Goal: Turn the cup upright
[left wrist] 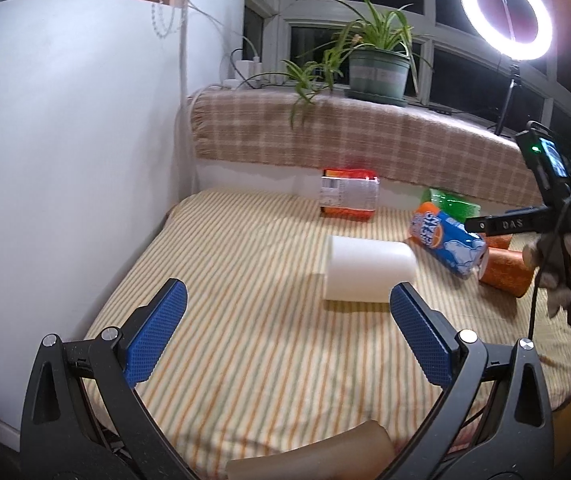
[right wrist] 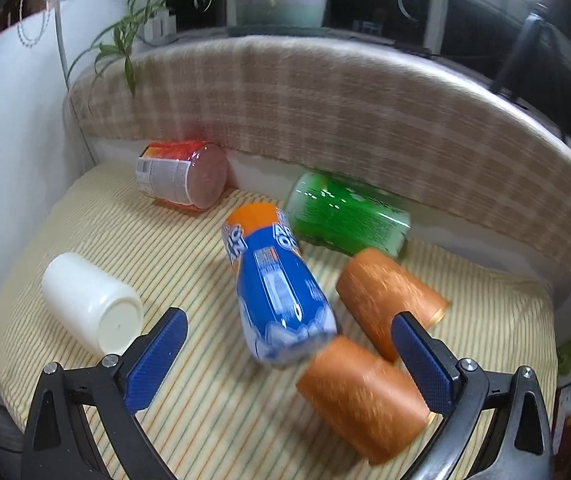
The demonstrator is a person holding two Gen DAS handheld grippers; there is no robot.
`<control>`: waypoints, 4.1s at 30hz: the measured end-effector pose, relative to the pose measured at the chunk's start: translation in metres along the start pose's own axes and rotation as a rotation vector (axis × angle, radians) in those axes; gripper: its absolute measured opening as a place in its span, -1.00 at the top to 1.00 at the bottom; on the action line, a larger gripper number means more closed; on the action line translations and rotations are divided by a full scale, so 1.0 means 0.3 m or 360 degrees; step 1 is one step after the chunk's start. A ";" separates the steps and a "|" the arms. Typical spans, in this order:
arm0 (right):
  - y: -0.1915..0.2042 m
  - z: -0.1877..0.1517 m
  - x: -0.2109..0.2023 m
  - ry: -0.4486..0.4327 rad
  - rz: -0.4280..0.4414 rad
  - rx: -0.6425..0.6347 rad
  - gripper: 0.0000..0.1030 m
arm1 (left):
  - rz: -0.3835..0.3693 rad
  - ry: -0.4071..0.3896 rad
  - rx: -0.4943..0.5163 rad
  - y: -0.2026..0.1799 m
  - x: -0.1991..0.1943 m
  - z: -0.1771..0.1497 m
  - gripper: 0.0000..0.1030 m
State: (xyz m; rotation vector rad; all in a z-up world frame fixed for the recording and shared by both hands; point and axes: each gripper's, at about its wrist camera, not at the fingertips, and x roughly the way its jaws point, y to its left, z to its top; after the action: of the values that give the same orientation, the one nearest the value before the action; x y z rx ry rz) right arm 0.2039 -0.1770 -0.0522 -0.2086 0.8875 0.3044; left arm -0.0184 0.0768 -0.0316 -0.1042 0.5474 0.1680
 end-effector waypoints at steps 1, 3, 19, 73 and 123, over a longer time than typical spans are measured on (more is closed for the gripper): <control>0.008 0.018 0.020 0.0025 0.0004 -0.0029 -0.96 | 0.0007 0.0000 -0.0005 0.008 -0.003 -0.001 -1.00; 0.023 0.048 0.063 0.0083 0.0019 -0.0079 -0.95 | 0.0018 -0.0002 -0.0012 0.019 -0.008 -0.002 -1.00; 0.090 0.104 0.310 0.0398 -0.0073 -0.0251 -0.53 | 0.0049 -0.0002 -0.0056 0.074 -0.007 0.006 -1.00; 0.049 -0.400 -0.099 0.0401 0.0694 0.0656 -0.33 | -0.0242 0.0033 0.0054 -0.153 0.032 0.022 -1.00; -0.205 -0.703 -0.394 -0.0036 0.0183 0.0723 -0.71 | -0.0964 0.1083 -0.0417 -0.457 0.515 -0.084 -0.39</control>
State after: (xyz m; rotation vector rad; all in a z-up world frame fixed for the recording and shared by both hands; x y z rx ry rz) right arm 0.0015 -0.3191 -0.0857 0.2663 0.9247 0.2042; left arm 0.1242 -0.0411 -0.1268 -0.5880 1.1416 -0.4073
